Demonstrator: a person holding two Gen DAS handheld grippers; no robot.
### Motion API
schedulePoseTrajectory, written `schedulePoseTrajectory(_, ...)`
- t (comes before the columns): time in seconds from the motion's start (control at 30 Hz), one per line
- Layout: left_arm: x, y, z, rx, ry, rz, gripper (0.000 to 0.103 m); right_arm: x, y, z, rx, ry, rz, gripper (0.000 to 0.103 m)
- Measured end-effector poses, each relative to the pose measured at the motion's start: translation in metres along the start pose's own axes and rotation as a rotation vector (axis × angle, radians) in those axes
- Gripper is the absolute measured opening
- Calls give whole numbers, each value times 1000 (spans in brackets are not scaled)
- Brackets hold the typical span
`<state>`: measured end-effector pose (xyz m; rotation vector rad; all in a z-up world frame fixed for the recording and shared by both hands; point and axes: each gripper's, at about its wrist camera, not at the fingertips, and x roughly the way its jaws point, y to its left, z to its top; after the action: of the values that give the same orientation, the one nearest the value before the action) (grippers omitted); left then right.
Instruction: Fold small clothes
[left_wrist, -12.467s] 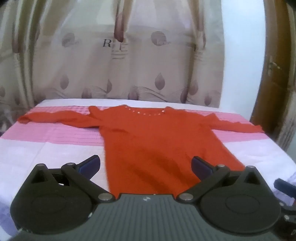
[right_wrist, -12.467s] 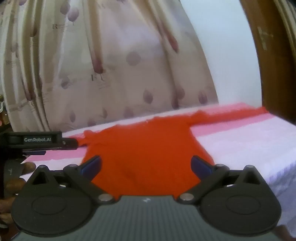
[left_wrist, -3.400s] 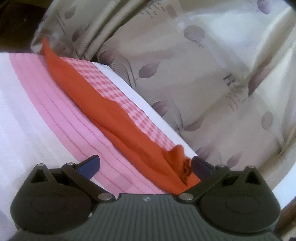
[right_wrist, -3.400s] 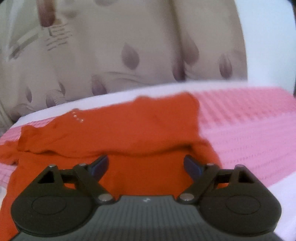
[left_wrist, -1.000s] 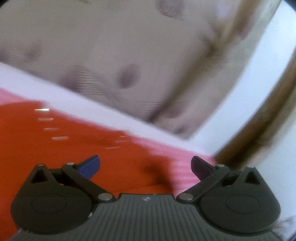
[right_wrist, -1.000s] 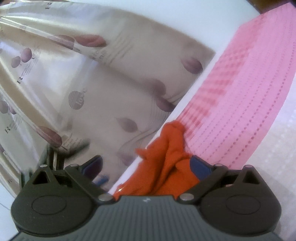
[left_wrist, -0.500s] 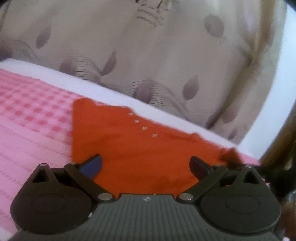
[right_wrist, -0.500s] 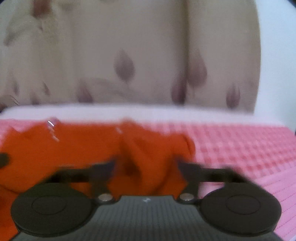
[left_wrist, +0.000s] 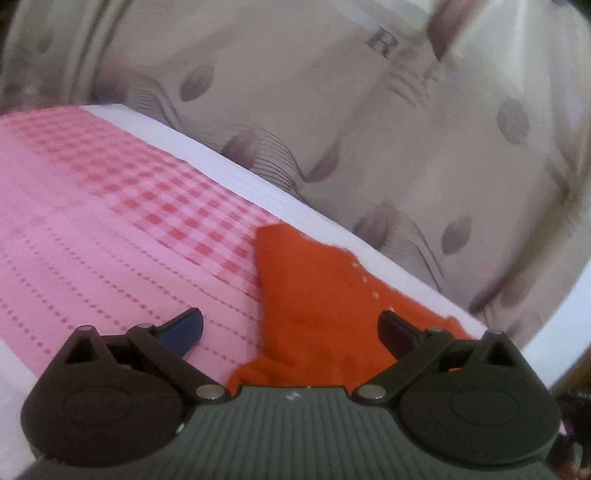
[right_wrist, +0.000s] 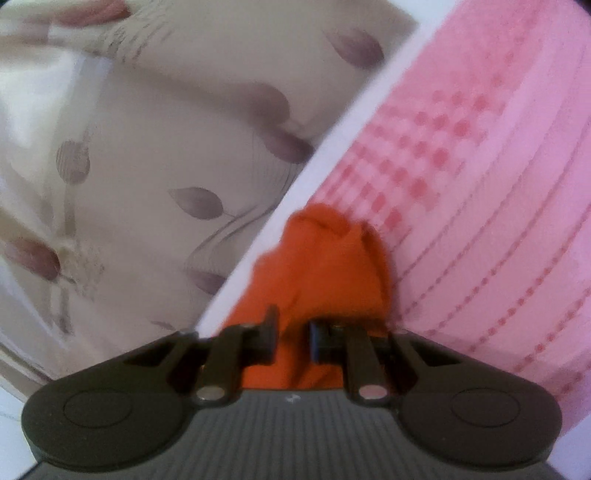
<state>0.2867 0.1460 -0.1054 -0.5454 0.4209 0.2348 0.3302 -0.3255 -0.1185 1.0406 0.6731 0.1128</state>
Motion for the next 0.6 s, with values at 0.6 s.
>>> schedulePoseTrajectory(0.6,-7,2,2,-33,-58,40,102,-19,5,27,-105,-77,-50,10)
